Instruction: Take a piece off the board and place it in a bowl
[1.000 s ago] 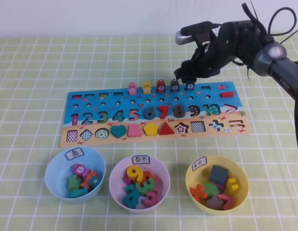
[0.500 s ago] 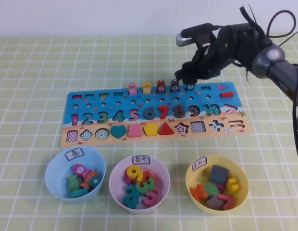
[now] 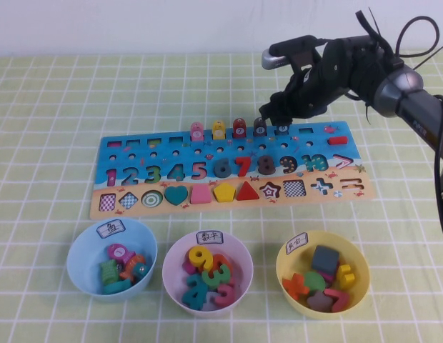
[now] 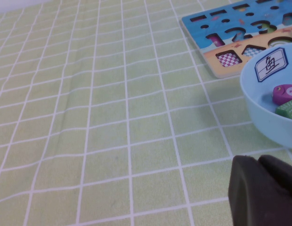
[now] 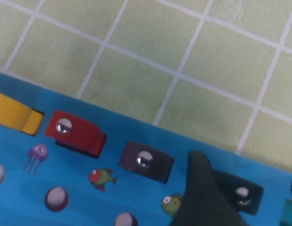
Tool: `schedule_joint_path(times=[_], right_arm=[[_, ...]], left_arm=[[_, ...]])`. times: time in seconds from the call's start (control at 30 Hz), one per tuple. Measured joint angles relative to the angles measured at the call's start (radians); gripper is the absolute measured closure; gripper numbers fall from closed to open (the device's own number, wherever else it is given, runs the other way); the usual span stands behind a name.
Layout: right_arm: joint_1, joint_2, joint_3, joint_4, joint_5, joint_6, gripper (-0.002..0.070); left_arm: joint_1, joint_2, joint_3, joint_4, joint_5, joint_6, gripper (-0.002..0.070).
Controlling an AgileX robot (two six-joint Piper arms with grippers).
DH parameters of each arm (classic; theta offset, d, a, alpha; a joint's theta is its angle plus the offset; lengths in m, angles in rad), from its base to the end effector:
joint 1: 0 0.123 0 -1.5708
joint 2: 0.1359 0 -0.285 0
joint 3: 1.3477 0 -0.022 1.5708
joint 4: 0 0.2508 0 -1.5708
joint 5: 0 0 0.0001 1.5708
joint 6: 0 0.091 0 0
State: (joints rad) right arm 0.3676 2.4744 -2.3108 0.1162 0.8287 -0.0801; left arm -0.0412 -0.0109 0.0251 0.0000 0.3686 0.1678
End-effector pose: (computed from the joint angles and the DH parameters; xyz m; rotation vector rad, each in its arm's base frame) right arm 0.5138 0.2062 0.1990 -0.4924 2.4373 0.2620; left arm 0.0527 -0.0022 0.1722 0.1948 1.8571 0.0875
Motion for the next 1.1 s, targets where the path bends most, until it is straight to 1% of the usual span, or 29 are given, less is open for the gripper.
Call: schedule_joint_path(times=[0.2,0.27,0.33,0.43,0.47,0.87,1.1], right_arm=[[0.000,0.024,0.000,0.001,0.000,0.002,0.0321],[0.000,0.028,0.000,0.001,0.000,0.004,0.0332],[0.000,0.030,0.000,0.001,-0.003,0.004,0.0363],[0.000,0.030,0.000,0.001,-0.003,0.004,0.0445],[0.000,0.030,0.000,0.002,-0.003,0.004,0.0457],[0.002,0.014,-0.017,-0.013,0.017,0.004,0.0456],[0.002,0.001,-0.133,-0.030,0.131,0.004,0.0456]], left_arm=[[0.000,0.000,0.000,0.000,0.000,0.000,0.0679],[0.000,0.000,0.000,0.000,0.000,0.000,0.0679],[0.000,0.000,0.000,0.000,0.000,0.000,0.0679],[0.000,0.000,0.000,0.000,0.000,0.000,0.0679],[0.000,0.000,0.000,0.000,0.000,0.000,0.0679],[0.000,0.000,0.000,0.000,0.000,0.000,0.0679],[0.000,0.000,0.000,0.000,0.000,0.000,0.0679]])
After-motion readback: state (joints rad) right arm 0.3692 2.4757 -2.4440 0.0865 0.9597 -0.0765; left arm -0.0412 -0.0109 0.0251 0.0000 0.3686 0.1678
